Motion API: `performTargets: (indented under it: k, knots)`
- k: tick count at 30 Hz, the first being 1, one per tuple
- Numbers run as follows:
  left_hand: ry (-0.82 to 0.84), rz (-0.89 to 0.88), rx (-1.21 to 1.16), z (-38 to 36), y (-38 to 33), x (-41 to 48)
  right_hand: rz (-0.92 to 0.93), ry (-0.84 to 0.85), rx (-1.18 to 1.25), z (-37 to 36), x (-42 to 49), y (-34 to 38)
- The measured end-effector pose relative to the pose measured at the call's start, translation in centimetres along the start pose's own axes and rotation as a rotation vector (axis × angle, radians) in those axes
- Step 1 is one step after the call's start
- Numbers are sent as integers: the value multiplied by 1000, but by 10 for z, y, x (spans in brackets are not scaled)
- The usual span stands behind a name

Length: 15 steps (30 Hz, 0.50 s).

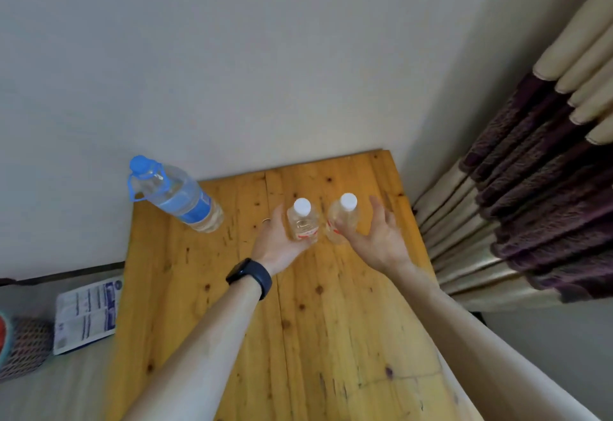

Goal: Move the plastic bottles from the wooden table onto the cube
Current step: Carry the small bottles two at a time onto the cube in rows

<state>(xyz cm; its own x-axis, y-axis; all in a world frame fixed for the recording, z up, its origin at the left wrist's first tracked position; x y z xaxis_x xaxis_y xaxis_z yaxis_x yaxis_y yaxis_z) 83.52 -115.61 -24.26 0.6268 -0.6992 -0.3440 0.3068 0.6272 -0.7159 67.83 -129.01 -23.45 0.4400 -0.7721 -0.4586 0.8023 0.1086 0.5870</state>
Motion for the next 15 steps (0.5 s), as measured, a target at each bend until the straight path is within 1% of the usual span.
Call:
performTargets:
  k: [3,6,9,12,15]
  knots:
    - [3,-17,-49,-18,3,29,22,50,163,-14,27,11]
    - [-27,-49,-27,-31,4,43,-17,74,211,-26,44,11]
    - [-84,-88,-9,-39,2,42,-59,20,294,-29,48,5]
    - [-122,-71,-50,-44,7,38,-145,-19,442,-31,41,1]
    - [-118,-37,-88,-50,18,29,-167,-60,440,-36,30,-8]
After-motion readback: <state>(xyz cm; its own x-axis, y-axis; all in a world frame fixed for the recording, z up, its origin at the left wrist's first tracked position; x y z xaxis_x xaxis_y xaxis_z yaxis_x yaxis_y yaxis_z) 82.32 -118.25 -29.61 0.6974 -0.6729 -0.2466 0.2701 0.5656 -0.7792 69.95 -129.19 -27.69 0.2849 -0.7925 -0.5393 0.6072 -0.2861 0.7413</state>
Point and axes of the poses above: each hand's wrist, its own x-axis towards the middle knuckle, its own z-axis out of the back of the hand, y = z × x, the point moved 1 cm from there along x, towards the middle knuckle, and after that the axes turned 5 degrees about -z, right-handed, at the moved point
